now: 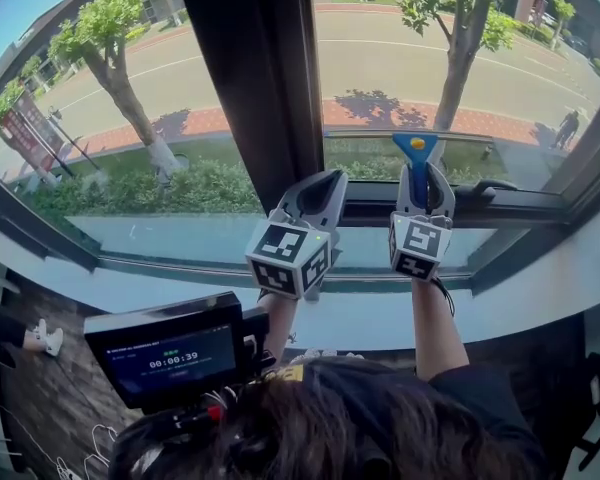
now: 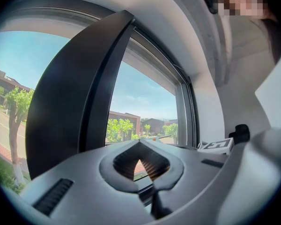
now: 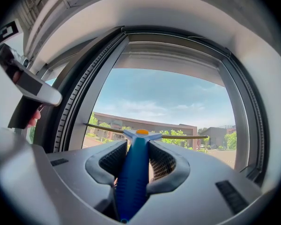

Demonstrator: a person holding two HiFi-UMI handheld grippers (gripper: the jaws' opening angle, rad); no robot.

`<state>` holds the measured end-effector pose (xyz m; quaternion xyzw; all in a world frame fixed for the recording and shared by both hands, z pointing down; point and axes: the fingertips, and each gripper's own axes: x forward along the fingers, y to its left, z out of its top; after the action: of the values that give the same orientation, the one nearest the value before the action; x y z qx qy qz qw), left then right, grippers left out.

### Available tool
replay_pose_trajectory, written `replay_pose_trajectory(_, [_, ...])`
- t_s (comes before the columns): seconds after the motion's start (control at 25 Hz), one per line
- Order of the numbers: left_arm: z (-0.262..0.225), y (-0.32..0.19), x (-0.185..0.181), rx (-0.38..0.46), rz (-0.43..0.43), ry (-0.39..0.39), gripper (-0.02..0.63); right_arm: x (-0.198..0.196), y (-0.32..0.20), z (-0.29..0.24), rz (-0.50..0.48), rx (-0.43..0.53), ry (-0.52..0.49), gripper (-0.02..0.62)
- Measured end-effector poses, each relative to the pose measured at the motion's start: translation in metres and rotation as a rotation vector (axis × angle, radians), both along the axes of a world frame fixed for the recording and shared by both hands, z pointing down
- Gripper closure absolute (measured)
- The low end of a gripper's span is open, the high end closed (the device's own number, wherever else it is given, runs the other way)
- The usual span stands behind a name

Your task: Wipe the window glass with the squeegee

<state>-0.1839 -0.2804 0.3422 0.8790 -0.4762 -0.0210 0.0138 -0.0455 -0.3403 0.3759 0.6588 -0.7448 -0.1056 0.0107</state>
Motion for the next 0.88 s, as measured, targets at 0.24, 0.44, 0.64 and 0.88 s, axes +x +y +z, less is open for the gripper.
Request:
replay_pose_trajectory(0.24, [0.006,0.001,-0.001,-0.003,-0.005,0.008,0.604,-0.001,0.001,0.027,0.006,-0.043,-0.011,0.454])
replay_pose_trajectory(0.44, [0.009,0.002,-0.004,-0.019,-0.008,0.006,0.604,-0.002,0.002,0.043,-0.001,-0.070,-0.024,0.454])
replay_pose_trajectory(0.64, [0.012,0.003,-0.005,-0.026,-0.008,0.002,0.604,-0.003,0.004,0.062,-0.001,-0.116,-0.038,0.454])
replay_pose_trajectory(0.88, [0.018,0.005,-0.006,-0.044,-0.005,0.005,0.604,-0.006,0.006,0.072,0.001,-0.128,-0.045,0.454])
